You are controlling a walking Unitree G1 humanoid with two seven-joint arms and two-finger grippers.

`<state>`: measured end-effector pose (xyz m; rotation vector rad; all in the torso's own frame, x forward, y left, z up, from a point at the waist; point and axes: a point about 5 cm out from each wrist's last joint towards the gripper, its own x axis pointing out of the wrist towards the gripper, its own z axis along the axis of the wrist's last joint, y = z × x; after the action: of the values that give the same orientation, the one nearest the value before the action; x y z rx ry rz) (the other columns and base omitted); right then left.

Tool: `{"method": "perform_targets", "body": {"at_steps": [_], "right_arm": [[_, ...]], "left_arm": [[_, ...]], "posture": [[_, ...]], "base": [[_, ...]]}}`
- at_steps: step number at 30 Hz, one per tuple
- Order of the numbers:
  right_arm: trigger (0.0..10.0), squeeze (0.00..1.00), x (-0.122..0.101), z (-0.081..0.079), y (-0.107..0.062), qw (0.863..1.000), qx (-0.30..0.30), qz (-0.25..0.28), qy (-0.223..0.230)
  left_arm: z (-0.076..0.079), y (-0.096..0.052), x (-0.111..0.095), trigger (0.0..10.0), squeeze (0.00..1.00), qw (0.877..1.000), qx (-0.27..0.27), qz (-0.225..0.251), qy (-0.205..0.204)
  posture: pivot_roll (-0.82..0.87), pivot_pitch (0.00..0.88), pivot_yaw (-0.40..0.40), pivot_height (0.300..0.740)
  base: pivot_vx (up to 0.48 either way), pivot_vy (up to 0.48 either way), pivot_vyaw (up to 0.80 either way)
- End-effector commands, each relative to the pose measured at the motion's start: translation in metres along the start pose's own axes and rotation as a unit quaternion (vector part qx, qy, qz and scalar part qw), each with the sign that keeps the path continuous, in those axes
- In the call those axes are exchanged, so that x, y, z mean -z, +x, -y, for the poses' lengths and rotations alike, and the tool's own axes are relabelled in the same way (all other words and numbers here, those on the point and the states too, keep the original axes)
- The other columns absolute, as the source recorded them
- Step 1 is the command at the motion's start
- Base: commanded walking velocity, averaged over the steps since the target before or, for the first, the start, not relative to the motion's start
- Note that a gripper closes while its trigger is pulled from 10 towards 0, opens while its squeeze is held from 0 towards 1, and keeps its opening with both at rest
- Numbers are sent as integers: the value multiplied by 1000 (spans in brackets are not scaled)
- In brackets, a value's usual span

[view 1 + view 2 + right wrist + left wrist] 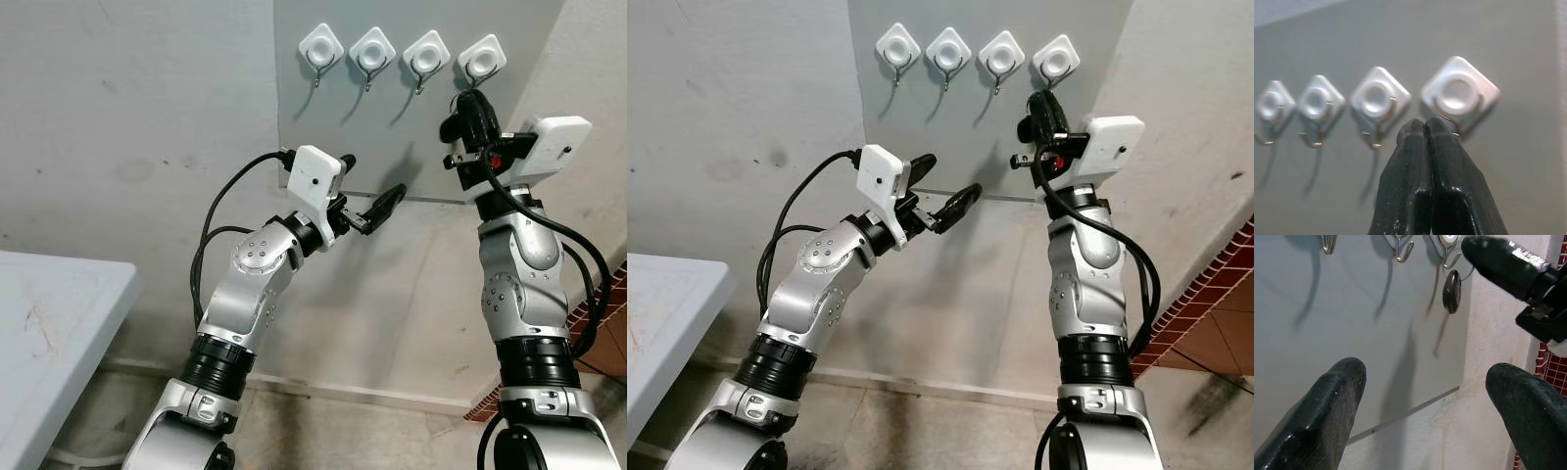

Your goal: Hang keys on a hook

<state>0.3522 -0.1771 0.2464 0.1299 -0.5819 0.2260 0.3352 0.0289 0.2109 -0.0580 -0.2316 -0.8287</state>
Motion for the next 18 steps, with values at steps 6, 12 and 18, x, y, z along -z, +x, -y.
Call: {"method": "perform_targets", "body": {"at_steps": [6,12,18], "right_arm": [[10000,0,-13,10,9,999,23,37,19],[10000,0,-12,22,6,994,60,48,73],[10000,0,-9,27,6,991,76,46,101]], "left_arm": [[-1,2,-4,10000,0,1000,-1,6,0],[-2,1,-4,10000,0,1000,-3,6,0],[-1,3,-5,10000,0,1000,-2,7,-1]], "posture": [[-48,0,7,740],[-50,0,9,740],[-53,2,10,740]], "base": [[0,0,0],[0,0,0],[0,0,0]]}}
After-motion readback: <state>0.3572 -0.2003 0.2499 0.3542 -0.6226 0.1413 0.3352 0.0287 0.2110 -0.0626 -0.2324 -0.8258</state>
